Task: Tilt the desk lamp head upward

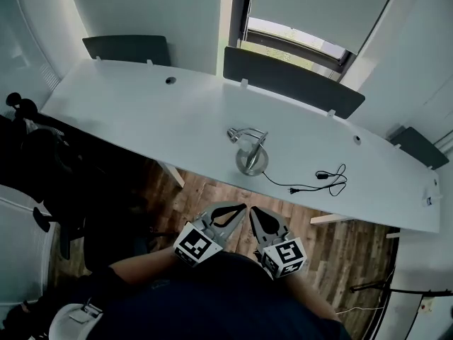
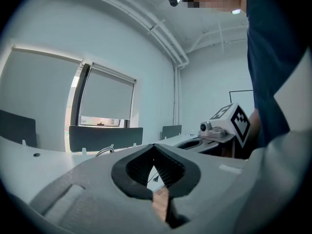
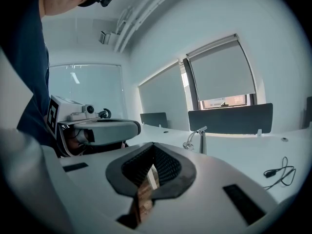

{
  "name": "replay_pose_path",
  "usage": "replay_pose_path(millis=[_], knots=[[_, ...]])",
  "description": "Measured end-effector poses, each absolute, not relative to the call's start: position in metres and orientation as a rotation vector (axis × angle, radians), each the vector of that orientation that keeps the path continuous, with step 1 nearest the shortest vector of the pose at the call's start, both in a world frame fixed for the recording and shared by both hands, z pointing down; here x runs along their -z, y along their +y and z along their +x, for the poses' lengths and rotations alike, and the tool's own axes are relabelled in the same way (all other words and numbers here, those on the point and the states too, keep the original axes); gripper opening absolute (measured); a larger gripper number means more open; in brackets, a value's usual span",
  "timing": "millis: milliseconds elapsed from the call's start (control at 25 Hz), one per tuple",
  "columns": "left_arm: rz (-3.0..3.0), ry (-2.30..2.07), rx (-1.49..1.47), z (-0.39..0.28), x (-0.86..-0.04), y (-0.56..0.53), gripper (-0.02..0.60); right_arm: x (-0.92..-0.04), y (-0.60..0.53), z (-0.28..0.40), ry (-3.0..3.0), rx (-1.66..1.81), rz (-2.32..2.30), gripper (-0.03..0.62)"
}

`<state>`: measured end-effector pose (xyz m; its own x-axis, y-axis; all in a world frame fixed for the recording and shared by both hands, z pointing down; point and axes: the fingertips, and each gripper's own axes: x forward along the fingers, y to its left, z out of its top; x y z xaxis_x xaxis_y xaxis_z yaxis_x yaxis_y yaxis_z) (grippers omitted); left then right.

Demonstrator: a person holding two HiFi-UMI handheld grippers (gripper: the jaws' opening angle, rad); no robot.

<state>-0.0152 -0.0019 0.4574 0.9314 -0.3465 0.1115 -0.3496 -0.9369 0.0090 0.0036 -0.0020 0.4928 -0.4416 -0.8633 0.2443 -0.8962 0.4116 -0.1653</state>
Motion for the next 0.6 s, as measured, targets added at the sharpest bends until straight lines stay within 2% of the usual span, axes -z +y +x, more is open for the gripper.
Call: replay_pose_path(millis=[600], knots=[[3.042,-0.535,-0.141,-0.006,-0.457,-0.113,0.006,-0.49,-0.097,0.021,-2.466,-0.394,1.697,0.011]])
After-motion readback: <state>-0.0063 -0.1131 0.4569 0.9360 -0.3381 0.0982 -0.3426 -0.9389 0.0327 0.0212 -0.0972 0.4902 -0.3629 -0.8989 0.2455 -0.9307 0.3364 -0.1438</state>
